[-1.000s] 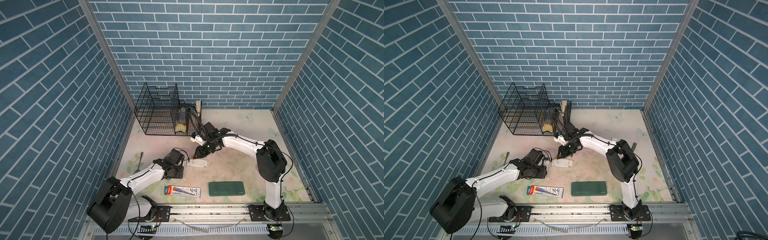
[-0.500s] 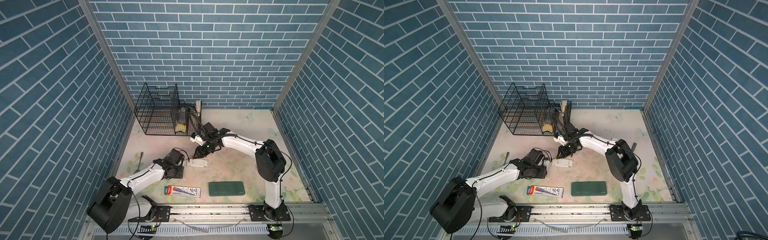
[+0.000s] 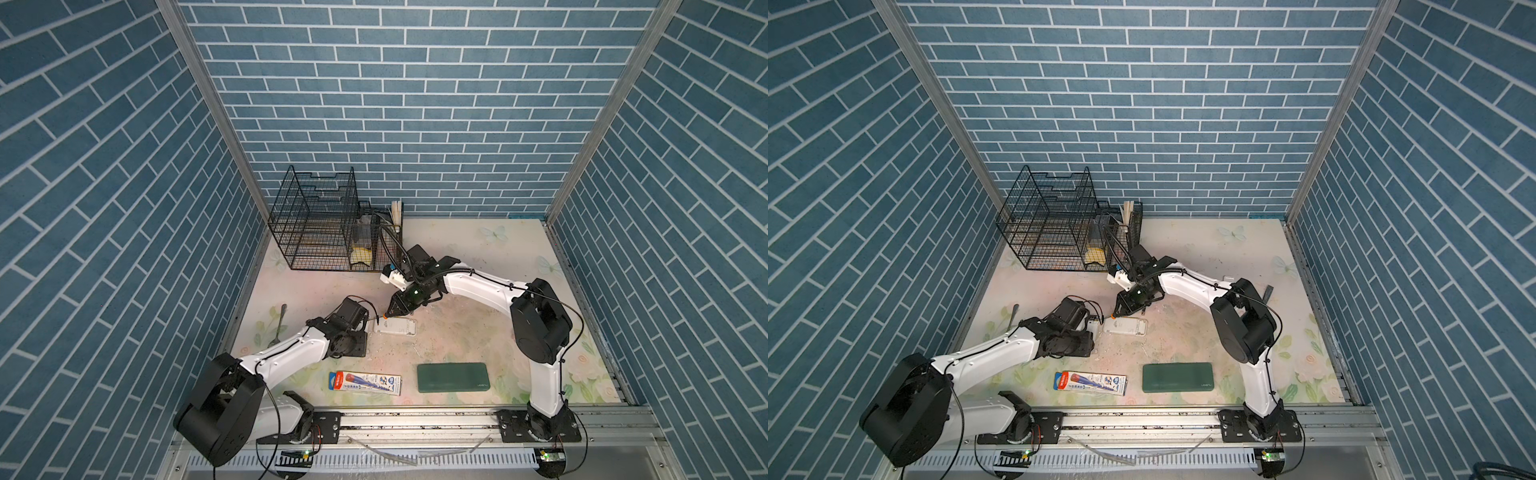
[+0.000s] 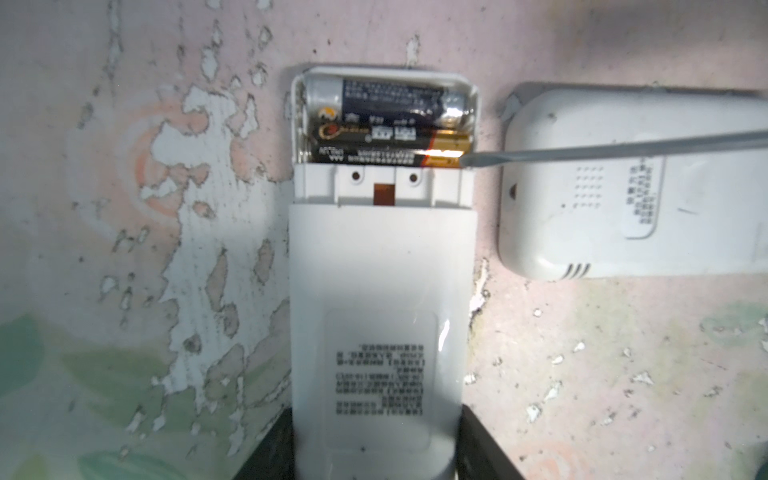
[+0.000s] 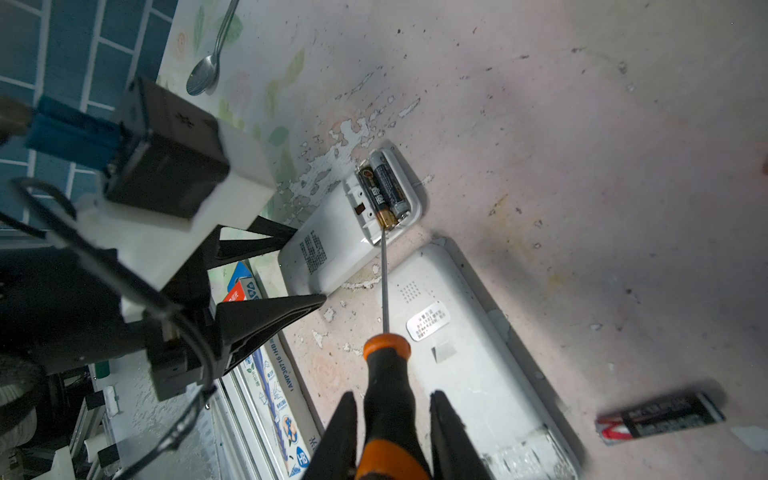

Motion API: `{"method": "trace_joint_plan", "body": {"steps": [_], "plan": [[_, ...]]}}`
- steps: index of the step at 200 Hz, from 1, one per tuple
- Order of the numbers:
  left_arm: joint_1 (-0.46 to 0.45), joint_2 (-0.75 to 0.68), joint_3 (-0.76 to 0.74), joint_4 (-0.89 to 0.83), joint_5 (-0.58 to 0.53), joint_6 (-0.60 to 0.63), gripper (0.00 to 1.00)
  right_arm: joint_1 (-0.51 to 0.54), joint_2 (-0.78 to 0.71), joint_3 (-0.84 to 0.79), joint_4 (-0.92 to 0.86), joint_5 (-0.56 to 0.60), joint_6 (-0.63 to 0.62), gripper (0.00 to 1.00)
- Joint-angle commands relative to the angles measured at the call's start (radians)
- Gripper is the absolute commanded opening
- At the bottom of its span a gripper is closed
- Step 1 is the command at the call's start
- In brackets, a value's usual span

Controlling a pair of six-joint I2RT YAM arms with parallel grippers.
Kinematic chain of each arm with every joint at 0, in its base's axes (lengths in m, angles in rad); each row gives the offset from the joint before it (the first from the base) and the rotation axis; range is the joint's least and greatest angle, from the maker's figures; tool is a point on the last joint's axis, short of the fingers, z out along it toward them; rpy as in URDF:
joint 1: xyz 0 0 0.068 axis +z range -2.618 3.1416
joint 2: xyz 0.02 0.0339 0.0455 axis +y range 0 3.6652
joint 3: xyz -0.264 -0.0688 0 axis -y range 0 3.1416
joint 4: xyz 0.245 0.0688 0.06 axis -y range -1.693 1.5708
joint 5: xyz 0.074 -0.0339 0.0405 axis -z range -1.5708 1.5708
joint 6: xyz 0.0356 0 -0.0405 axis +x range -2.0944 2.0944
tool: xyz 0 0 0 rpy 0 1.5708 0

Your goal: Unload the batteries from the remote control

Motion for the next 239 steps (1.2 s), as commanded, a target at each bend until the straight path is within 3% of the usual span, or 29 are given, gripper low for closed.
{"method": "trace_joint_plan", "body": {"steps": [1,239], "plan": [[0.002,0.043,-0.039,-0.018,0.071,0.002,0.45,-0.006,0.002,0.001,0.01,0.012,-0.024,0.0],[0.002,0.049,-0.038,-0.017,0.071,0.0,0.43,-0.019,-0.052,-0.069,0.039,0.014,-0.006,0.0]]}}
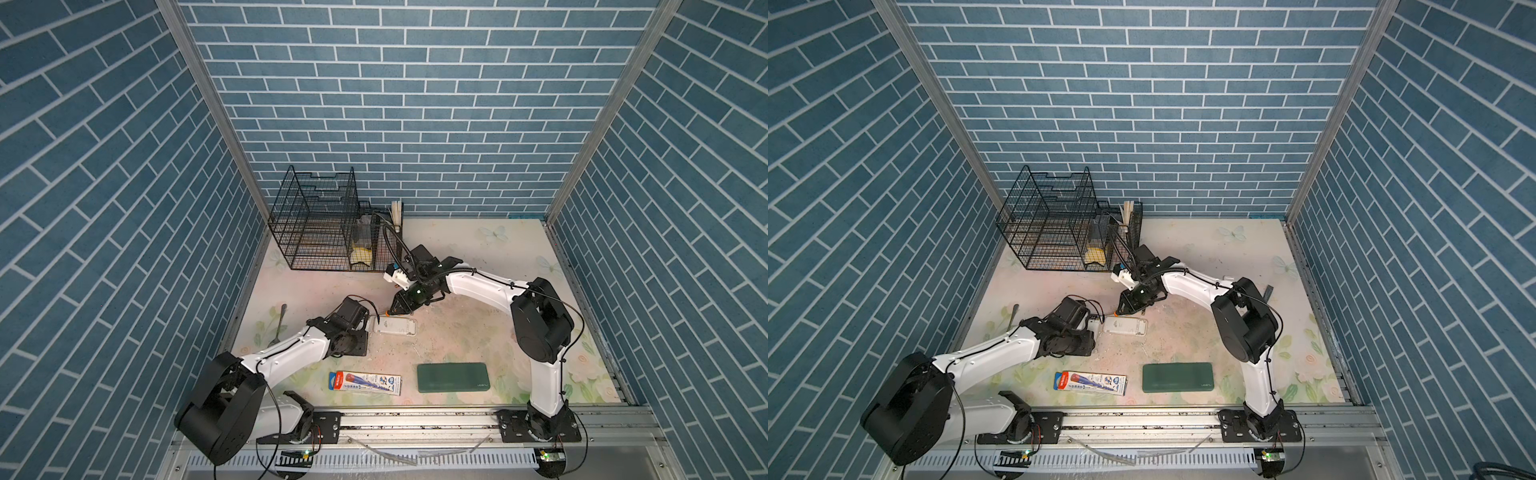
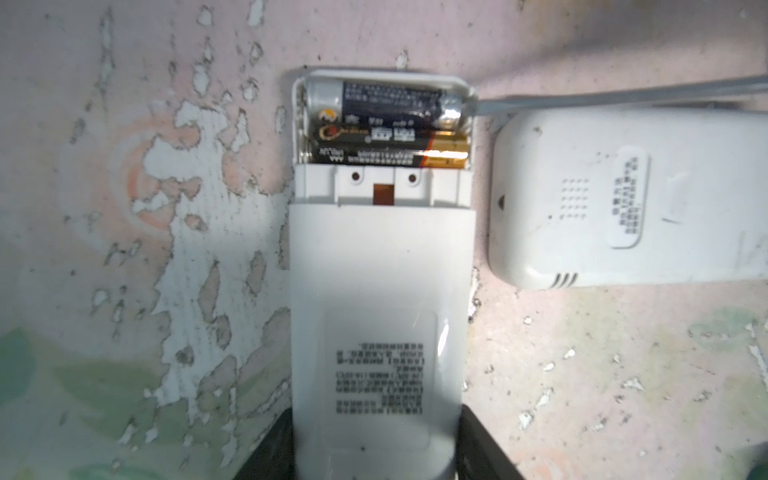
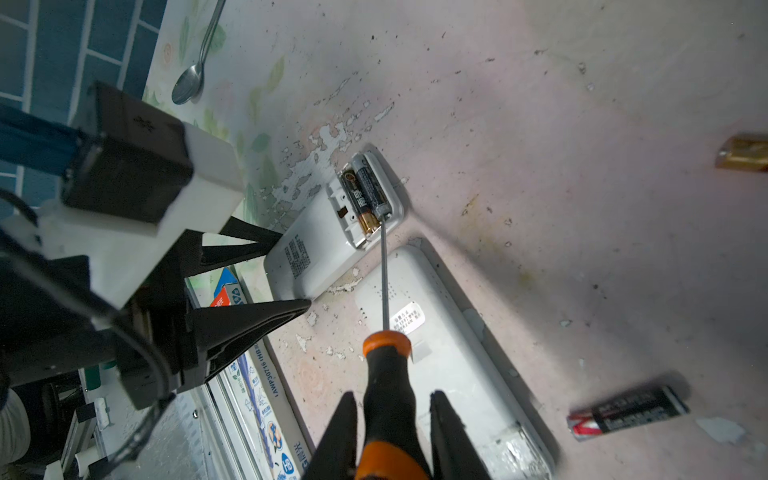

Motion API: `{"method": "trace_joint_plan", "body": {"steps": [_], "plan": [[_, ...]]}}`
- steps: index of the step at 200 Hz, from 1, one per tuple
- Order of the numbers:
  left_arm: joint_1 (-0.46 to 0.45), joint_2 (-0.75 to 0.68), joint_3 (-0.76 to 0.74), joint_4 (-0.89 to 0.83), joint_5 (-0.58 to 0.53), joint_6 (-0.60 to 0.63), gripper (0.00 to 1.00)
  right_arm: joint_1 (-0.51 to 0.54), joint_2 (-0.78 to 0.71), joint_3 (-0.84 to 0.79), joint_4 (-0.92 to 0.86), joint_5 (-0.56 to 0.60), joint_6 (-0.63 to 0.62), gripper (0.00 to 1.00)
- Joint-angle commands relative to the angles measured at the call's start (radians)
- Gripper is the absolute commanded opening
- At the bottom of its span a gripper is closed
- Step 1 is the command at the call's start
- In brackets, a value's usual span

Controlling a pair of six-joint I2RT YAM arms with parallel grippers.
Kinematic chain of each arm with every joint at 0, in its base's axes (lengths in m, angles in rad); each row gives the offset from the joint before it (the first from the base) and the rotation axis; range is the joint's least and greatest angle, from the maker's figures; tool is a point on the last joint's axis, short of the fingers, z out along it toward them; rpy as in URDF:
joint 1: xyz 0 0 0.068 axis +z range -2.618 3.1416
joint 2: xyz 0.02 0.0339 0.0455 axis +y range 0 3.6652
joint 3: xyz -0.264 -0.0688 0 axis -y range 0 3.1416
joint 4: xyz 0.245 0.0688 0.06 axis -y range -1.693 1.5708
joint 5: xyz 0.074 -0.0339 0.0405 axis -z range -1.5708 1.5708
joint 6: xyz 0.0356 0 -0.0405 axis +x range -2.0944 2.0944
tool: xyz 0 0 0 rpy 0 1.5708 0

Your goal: Unload the batteries from the remote control

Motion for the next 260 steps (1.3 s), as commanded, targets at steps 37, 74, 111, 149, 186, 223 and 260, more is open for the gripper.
{"method": "trace_joint_plan", "body": {"steps": [37,74,111,149,186,223,260], "plan": [[0.002,0.045,-0.038,-0.036,0.067,-0.003,0.42,-0.002,-0.069,-0.038,0.011,0.015,0.001,0.0],[0.002,0.043,-0.039,-0.035,0.069,-0.001,0.42,-0.002,-0.082,-0.042,0.008,0.018,0.005,0.0],[0.002,0.042,-0.039,-0.035,0.068,-0.002,0.42,0.0,-0.081,-0.041,0.002,0.013,0.003,0.0],[0.002,0.041,-0.04,-0.035,0.069,-0.001,0.41,0.007,-0.078,-0.048,-0.007,0.0,-0.002,0.0],[0.002,0.04,-0.041,-0.035,0.07,-0.002,0.41,0.012,-0.073,-0.047,-0.011,-0.005,-0.006,0.0],[0.002,0.041,-0.041,-0.035,0.071,-0.001,0.4,0.014,-0.067,-0.044,-0.005,-0.008,-0.004,0.0],[0.002,0.038,-0.04,-0.035,0.071,-0.002,0.4,0.014,-0.06,-0.043,-0.006,-0.006,-0.003,0.0]]}}
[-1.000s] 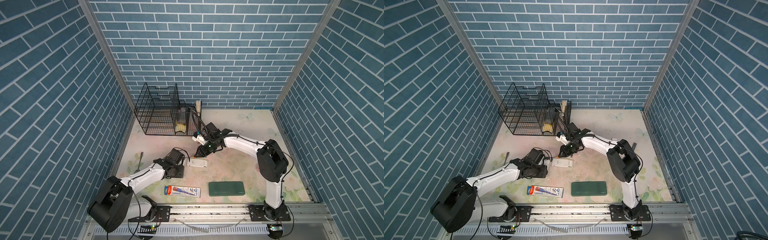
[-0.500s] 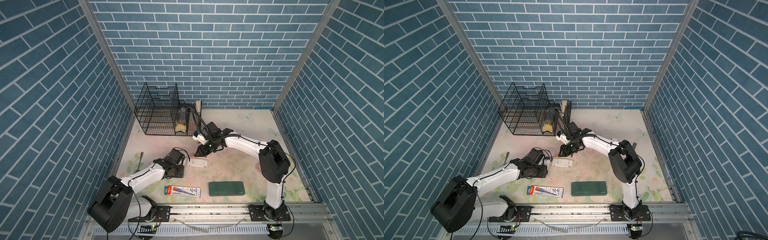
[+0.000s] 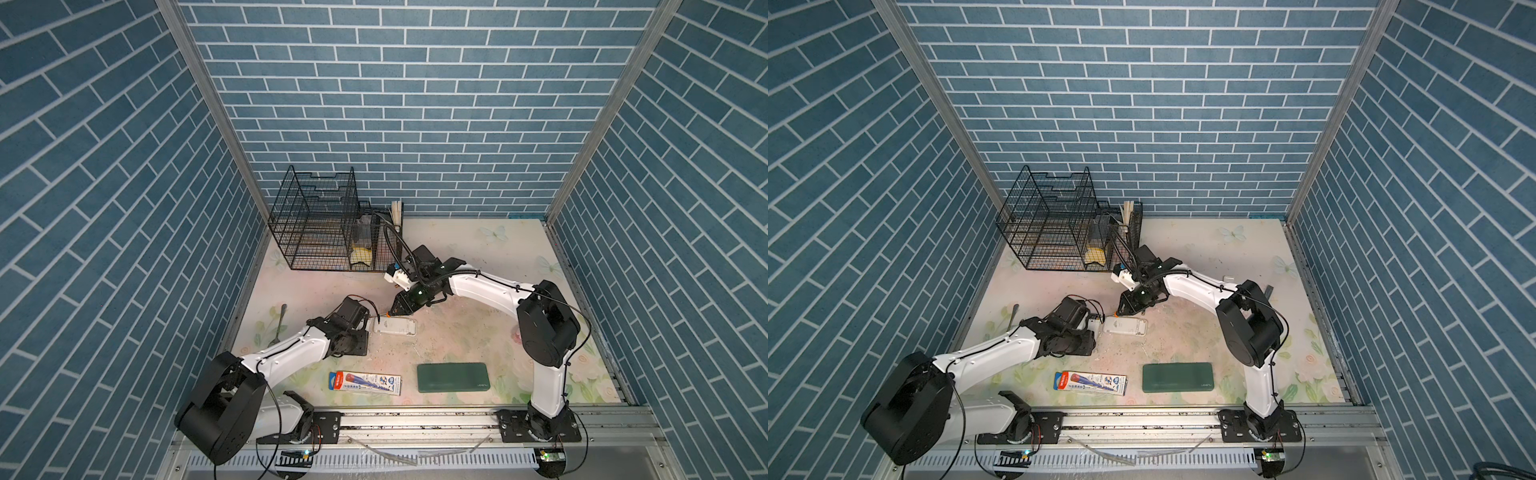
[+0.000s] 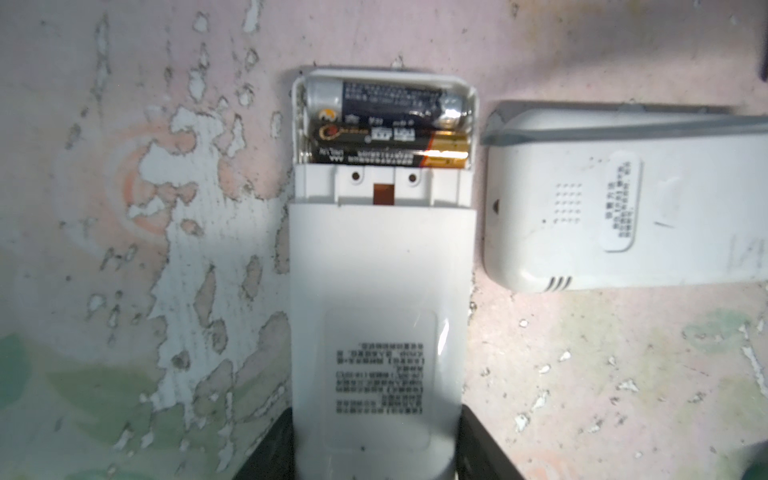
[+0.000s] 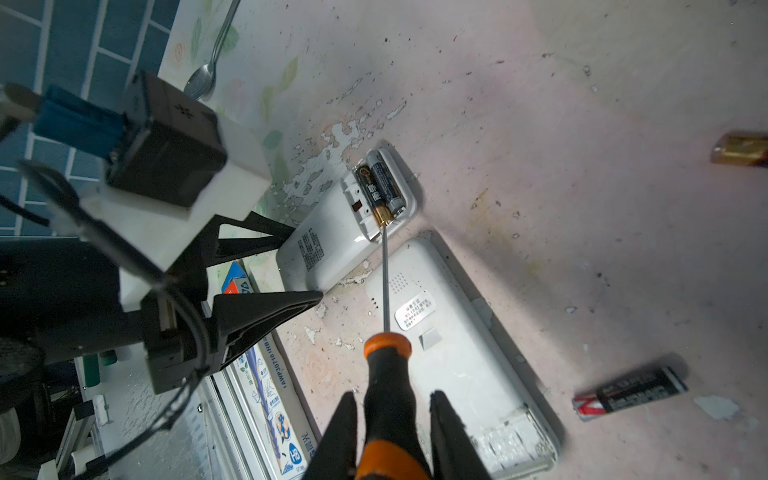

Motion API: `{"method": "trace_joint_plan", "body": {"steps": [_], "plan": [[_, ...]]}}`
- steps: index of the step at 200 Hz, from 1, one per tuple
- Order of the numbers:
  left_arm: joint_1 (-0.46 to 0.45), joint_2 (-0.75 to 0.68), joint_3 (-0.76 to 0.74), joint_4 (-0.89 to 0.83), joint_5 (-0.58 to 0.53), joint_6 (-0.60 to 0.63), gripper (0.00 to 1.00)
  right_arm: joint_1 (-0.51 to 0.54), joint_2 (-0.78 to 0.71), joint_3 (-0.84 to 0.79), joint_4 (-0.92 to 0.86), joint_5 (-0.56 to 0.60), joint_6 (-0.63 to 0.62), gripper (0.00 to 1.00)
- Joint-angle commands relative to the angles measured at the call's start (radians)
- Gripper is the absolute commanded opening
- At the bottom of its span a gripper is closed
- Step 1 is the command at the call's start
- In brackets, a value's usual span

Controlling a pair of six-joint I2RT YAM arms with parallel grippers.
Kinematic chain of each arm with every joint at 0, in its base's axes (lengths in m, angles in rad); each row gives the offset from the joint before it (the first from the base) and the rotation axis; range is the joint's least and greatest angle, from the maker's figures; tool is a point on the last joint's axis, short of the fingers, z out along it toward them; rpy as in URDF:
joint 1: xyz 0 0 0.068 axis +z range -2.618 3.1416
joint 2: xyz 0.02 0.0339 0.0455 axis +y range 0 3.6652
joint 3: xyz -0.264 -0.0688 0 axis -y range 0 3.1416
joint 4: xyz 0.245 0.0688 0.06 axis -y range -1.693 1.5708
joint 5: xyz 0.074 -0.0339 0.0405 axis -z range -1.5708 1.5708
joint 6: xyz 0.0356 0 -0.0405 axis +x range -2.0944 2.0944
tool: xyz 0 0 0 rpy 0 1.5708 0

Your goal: Unload the batteries from the remote control

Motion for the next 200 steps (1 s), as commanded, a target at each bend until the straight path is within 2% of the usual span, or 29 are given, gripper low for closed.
{"method": "trace_joint_plan", "body": {"steps": [1,200], "plan": [[0.002,0.038,-0.04,-0.042,0.068,-0.002,0.4,0.004,-0.018,-0.019,-0.008,-0.014,-0.007,0.0],[0.002,0.038,-0.04,-0.041,0.069,-0.001,0.39,0.008,-0.016,-0.022,0.003,-0.025,-0.001,0.0]]}}
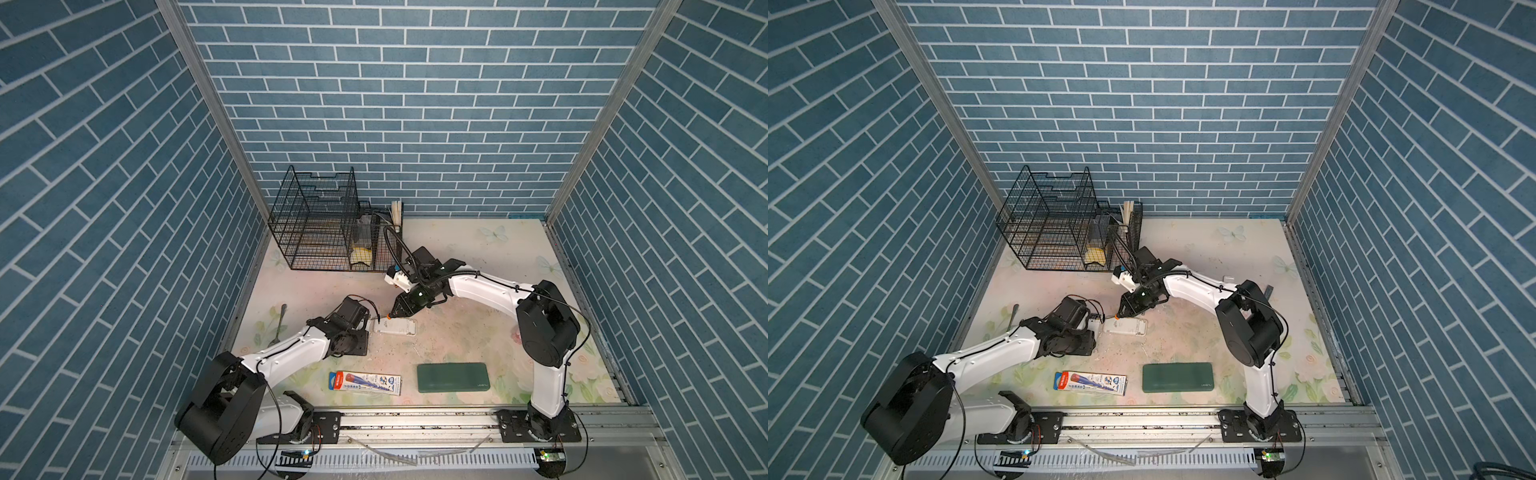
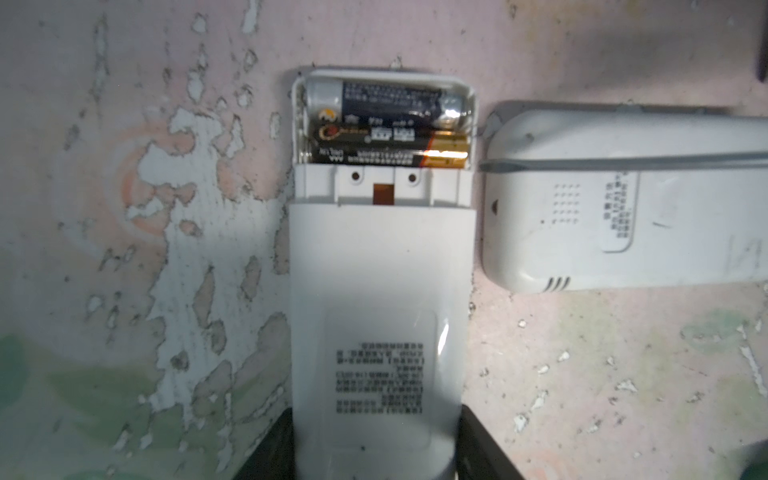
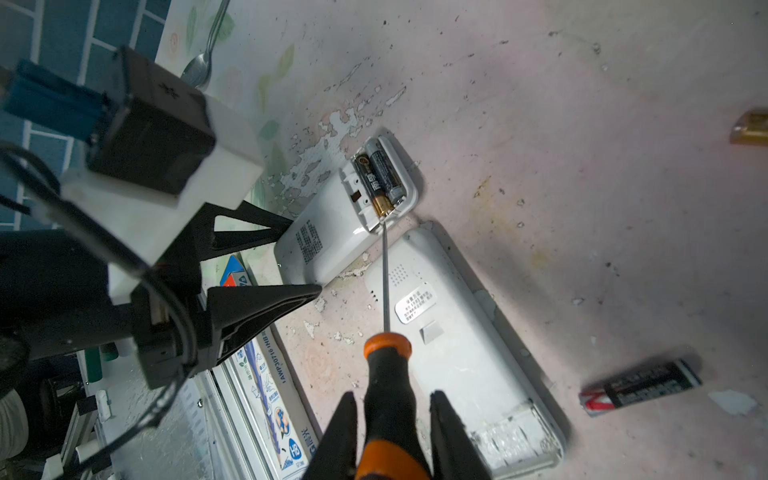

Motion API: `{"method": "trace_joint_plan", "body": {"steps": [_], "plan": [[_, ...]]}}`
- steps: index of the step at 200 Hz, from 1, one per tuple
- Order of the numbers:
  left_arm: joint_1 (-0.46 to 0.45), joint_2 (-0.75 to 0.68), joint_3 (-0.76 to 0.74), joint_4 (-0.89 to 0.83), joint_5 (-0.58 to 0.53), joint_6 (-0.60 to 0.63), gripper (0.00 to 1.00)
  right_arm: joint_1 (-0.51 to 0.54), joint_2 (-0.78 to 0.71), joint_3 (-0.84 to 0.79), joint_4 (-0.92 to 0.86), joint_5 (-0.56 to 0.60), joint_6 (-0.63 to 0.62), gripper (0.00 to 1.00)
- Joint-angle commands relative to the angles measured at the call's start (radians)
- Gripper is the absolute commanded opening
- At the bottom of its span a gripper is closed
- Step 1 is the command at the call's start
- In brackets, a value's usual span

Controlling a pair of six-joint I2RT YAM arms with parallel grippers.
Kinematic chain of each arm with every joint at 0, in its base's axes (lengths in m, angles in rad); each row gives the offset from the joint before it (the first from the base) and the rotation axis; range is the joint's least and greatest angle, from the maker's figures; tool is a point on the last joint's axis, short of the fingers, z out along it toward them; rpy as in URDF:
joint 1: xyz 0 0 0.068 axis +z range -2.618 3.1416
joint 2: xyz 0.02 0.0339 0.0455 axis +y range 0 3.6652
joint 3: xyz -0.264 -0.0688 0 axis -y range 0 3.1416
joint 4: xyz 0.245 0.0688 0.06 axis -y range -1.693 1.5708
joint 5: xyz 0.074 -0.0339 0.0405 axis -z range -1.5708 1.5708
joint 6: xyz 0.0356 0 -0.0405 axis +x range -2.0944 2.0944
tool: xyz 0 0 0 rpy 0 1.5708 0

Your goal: Unload the batteries from the remote control

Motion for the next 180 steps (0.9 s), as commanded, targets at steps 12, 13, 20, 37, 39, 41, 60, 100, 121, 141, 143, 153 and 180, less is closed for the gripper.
{"method": "trace_joint_plan", "body": {"steps": [12,13,20,37,39,41,60,100,121,141,143,153,180], "plan": [[0.003,0.038,-0.04,-0.043,0.068,-0.001,0.39,0.006,-0.015,-0.009,0.006,-0.02,0.001,0.0],[0.002,0.038,-0.04,-0.043,0.067,-0.001,0.39,0.007,-0.014,-0.008,0.006,-0.02,0.001,0.0],[0.003,0.038,-0.04,-0.043,0.068,0.0,0.39,0.007,-0.015,-0.009,0.006,-0.02,0.002,0.0],[0.002,0.037,-0.04,-0.043,0.068,0.0,0.39,0.007,-0.014,-0.007,0.007,-0.02,0.002,0.0],[0.002,0.038,-0.04,-0.043,0.068,0.0,0.39,0.007,-0.014,-0.008,0.007,-0.02,0.002,0.0],[0.003,0.038,-0.039,-0.043,0.068,0.0,0.39,0.007,-0.014,-0.006,0.007,-0.02,0.002,0.0],[0.003,0.037,-0.042,-0.041,0.068,0.0,0.39,0.007,-0.012,-0.002,0.008,-0.02,0.001,0.0],[0.003,0.036,-0.04,-0.042,0.069,0.0,0.38,0.007,0.001,0.003,0.012,-0.025,0.003,0.0],[0.002,0.038,-0.042,-0.041,0.069,0.0,0.38,0.007,0.009,0.008,0.017,-0.03,0.003,0.0],[0.003,0.04,-0.039,-0.041,0.072,0.0,0.38,0.007,0.015,0.014,0.02,-0.032,0.006,0.0],[0.003,0.039,-0.039,-0.041,0.072,0.0,0.38,0.007,0.015,0.014,0.021,-0.032,0.006,0.0],[0.002,0.038,-0.041,-0.041,0.072,0.0,0.38,0.008,0.019,0.019,0.018,-0.036,0.006,0.0],[0.002,0.035,-0.041,-0.041,0.071,0.0,0.37,0.007,0.024,0.023,0.015,-0.036,0.006,0.0]]}}
